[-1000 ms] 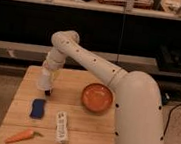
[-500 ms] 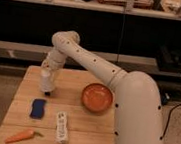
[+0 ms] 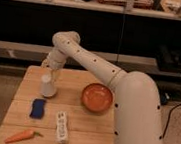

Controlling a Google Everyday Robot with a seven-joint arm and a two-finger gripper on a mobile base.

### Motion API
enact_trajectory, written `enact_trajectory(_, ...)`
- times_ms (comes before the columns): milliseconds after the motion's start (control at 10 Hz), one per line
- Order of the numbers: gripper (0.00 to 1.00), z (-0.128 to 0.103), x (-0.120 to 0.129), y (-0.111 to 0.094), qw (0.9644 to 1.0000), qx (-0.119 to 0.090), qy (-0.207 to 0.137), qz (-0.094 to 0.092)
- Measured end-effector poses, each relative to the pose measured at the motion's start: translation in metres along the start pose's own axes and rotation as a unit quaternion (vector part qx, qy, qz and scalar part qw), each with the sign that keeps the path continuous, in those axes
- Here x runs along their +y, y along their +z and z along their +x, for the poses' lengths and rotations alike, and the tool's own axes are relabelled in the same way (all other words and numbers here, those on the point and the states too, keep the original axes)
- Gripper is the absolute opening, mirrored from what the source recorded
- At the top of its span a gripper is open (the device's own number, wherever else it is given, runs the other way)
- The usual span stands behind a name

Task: Place the ceramic cup over the eraser

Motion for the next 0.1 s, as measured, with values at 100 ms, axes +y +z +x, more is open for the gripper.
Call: enact_trajectory(100, 0.8, 0.0001, -0.0004, -0.0005, 1.0, -0.001, -0.001, 0.0)
